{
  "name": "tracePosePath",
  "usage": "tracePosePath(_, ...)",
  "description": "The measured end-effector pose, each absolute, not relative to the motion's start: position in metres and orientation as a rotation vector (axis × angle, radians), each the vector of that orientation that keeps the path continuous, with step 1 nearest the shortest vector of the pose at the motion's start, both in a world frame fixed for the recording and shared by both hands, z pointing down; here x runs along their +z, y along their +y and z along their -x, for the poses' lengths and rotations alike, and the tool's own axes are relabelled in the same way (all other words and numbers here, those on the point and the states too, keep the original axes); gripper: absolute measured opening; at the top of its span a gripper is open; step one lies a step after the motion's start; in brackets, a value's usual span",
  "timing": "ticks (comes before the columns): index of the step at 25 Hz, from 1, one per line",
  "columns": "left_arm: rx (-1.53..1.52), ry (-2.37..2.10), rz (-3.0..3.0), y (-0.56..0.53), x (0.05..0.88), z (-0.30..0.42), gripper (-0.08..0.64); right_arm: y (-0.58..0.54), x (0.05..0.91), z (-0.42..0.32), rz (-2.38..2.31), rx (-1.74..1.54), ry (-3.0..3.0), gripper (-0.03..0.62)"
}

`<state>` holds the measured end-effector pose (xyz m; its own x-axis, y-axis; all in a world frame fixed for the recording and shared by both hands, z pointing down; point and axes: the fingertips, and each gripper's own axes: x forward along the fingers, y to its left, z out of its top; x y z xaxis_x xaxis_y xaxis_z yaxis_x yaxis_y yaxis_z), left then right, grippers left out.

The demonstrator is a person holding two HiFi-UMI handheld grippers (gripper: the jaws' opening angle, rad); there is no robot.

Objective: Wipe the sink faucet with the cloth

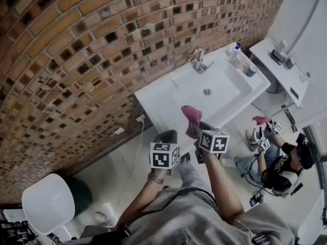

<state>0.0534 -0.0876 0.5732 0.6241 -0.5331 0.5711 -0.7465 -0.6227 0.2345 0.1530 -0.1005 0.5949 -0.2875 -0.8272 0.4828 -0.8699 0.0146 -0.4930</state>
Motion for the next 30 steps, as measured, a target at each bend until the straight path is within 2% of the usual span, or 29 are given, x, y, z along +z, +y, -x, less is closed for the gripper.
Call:
tracePosePath(7, 0.571, -1.074, -2.365, -0.170, 0.543, -0.100, 0.020, -0.191, 0.588, -0.259, -1.851, 1.203, -2.139, 0.078)
tracePosePath(12, 0.598, -1.084, -2.329, -0.205, 0.551, -0.110, 0.020, -0.256, 0.554, -0.288, -1.845, 1.050, -2.254, 0.078)
tracePosePath(16, 0.557, -1.071, -2.367, -0.249, 0.539, -0.124, 0.020, -0.314, 0.562, -0.299, -1.818, 1.104, -2.158, 0.078)
tracePosePath(20, 0.509, -1.068, -2.409, -0.282, 0.523, -0.126, 0.020, -0.379, 0.520, -0.336, -1.957, 0.891, -2.173, 0.078)
tracePosePath(23, 0.494, -1.078, -2.418, -0.304, 0.517, -0.121, 0.020, -0.435, 0.539, -0.370, -1.930, 0.775, -2.020, 0.078)
tracePosePath(26, 0.489, -1.086, -2.410, -0.319, 0.517, -0.115, 0.020, -0.458, 0.580, -0.354, -1.709, 0.760, -1.930, 0.078)
tracePosePath(30, 0.481, -1.114, -2.385, -0.341, 0.522, -0.108, 0.020, -0.453, 0.586, -0.313, -1.704, 0.613, -1.942, 0.080)
